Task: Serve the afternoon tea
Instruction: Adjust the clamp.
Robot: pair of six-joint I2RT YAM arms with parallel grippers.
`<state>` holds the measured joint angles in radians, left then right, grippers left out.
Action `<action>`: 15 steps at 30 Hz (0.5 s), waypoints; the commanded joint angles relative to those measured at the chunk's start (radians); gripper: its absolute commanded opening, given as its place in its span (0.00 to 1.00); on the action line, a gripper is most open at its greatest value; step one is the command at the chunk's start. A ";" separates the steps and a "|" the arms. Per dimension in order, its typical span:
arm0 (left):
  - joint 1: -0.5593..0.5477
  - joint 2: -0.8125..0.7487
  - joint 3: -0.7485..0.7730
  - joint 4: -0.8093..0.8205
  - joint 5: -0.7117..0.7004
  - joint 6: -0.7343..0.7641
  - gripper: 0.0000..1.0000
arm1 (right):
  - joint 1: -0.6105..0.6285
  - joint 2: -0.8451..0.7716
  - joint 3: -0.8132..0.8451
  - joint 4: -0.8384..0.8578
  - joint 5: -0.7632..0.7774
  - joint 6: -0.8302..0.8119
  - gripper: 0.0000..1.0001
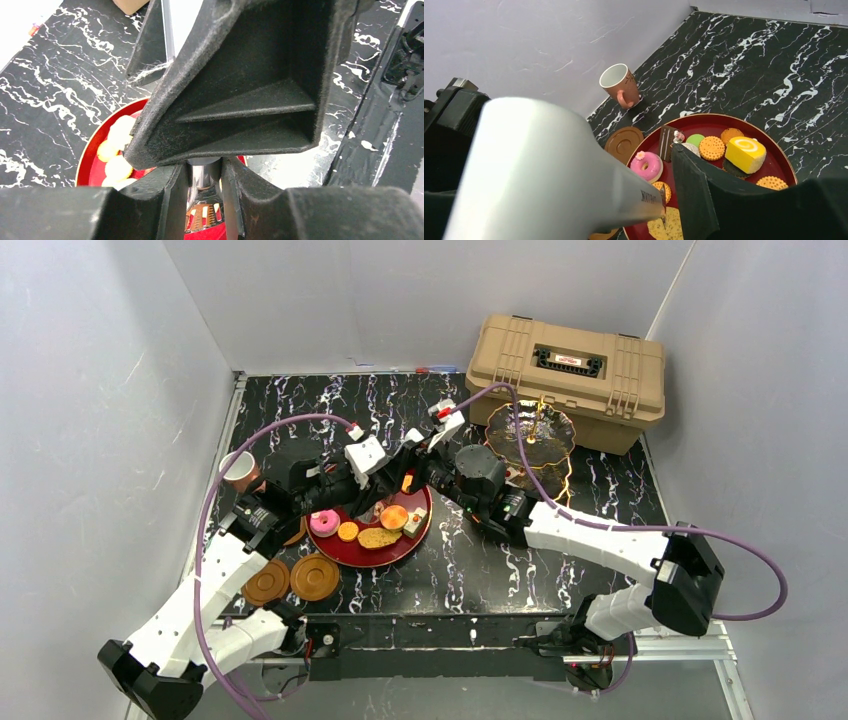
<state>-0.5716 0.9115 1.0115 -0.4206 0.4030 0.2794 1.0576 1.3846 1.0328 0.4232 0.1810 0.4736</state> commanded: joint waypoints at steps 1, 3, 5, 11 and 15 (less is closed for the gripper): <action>-0.004 -0.020 0.041 0.047 -0.055 0.042 0.06 | 0.002 -0.037 0.002 -0.021 -0.005 0.002 0.75; -0.004 -0.020 0.037 0.057 -0.086 0.053 0.06 | 0.002 -0.038 0.005 -0.028 -0.009 0.008 0.76; -0.004 -0.021 0.030 0.066 -0.114 0.059 0.06 | 0.002 -0.036 0.009 -0.027 -0.015 0.015 0.76; -0.004 -0.020 0.030 0.075 -0.108 0.062 0.06 | 0.002 0.001 0.044 -0.045 -0.053 0.026 0.59; -0.004 -0.022 0.030 0.066 -0.074 0.056 0.10 | 0.001 0.008 0.052 -0.042 -0.046 0.025 0.42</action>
<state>-0.5735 0.9112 1.0111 -0.4026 0.3073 0.3264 1.0557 1.3830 1.0473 0.3985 0.1509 0.5087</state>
